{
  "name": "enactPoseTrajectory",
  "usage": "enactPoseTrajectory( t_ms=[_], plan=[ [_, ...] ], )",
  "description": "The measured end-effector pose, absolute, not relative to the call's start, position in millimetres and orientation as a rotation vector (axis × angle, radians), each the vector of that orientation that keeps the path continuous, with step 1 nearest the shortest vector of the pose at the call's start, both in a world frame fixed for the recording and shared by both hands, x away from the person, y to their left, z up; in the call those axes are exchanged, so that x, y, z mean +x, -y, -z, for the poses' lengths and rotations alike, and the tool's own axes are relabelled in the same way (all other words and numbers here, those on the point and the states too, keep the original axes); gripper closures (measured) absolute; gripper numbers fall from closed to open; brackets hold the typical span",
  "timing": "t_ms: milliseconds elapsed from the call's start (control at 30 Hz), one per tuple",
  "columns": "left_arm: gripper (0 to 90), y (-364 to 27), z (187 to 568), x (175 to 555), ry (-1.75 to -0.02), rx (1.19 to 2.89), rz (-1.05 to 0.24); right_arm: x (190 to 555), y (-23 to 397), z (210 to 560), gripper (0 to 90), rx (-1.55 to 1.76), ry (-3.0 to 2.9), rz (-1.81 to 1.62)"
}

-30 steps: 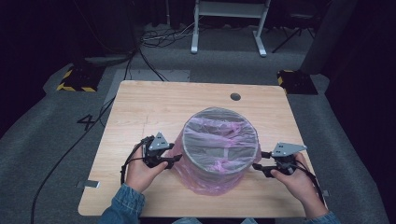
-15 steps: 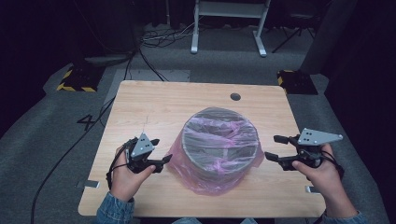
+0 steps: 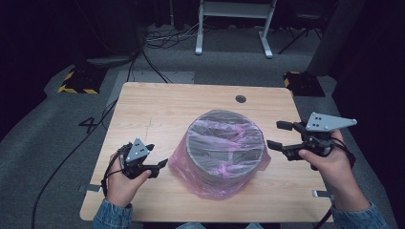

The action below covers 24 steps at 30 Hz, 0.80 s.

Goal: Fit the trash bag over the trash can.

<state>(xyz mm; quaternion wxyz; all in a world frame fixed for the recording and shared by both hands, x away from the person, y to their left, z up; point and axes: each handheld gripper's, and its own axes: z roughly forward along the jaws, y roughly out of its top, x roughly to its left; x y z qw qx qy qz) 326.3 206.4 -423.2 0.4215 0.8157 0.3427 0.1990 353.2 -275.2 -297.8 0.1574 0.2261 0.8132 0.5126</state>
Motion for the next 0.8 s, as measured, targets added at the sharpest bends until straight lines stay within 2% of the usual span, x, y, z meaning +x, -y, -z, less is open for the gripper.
enactPoseTrajectory(
  t_ms=[467, 800],
  plan=[
    [28.1, -224.9, 438.8, 328.8, -0.926, 2.057, -0.493, 384.8, 198.2, 275.6, 19.9, 0.561, -2.387, -1.488],
    [27.9, -227.3, 441.7, 330.0, -0.929, 2.052, -0.491, 401.3, 143.8, 285.6, 16.8, 0.538, -2.443, -1.473]
  ],
)
